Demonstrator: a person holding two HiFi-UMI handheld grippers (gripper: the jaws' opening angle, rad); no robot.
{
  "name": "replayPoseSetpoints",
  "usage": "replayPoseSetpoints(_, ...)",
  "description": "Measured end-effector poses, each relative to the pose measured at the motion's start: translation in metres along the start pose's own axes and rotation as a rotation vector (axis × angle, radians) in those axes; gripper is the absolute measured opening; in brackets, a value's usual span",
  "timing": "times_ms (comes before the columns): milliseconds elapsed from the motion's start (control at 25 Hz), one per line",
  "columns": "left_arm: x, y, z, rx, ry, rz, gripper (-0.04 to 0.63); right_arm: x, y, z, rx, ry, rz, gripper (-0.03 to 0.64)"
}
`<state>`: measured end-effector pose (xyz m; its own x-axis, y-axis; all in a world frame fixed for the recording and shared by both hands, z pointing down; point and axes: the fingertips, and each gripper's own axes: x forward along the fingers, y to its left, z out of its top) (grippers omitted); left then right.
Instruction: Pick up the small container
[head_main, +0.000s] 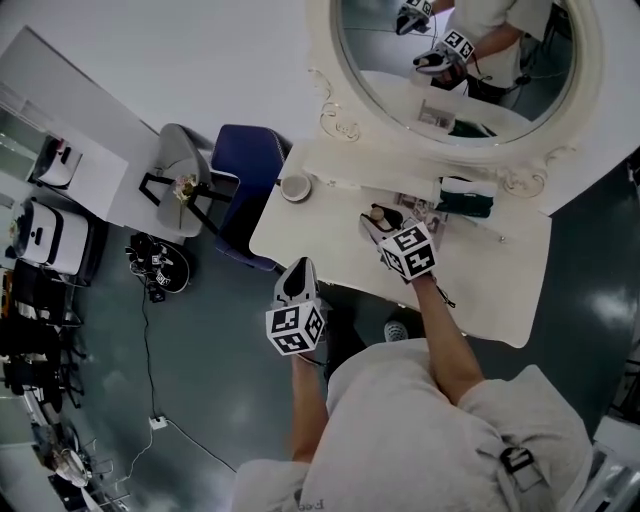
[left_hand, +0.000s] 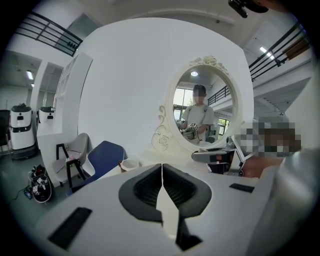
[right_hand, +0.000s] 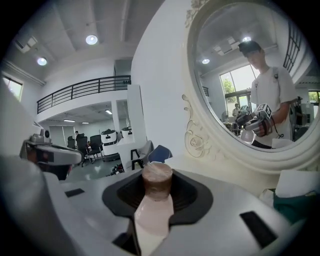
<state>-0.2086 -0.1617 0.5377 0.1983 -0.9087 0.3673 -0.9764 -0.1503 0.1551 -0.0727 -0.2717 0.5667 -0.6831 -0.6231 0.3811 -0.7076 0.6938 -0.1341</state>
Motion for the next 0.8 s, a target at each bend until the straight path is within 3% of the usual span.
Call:
replayPoseSetpoints(160, -0.01, -0.006, -0.002, 0.007, -0.002, 0.013, 0.029, -0.014, 0.0, 0.015, 0.01, -0.029, 0.007, 0.137)
replayPoseSetpoints(440, -0.022, -0.007, -0.005, -0.011, -0.014, 0.06, 0.029, -0.033, 0.008, 0.027, -0.078, -0.05, 0.018, 0.137)
replayPoseSetpoints(800, -0.024, -0.028, -0.015, 0.001, -0.003, 0.037, 0.03, -0.053, 0.001, 0.017, -0.059, -0.054, 0.014, 0.137)
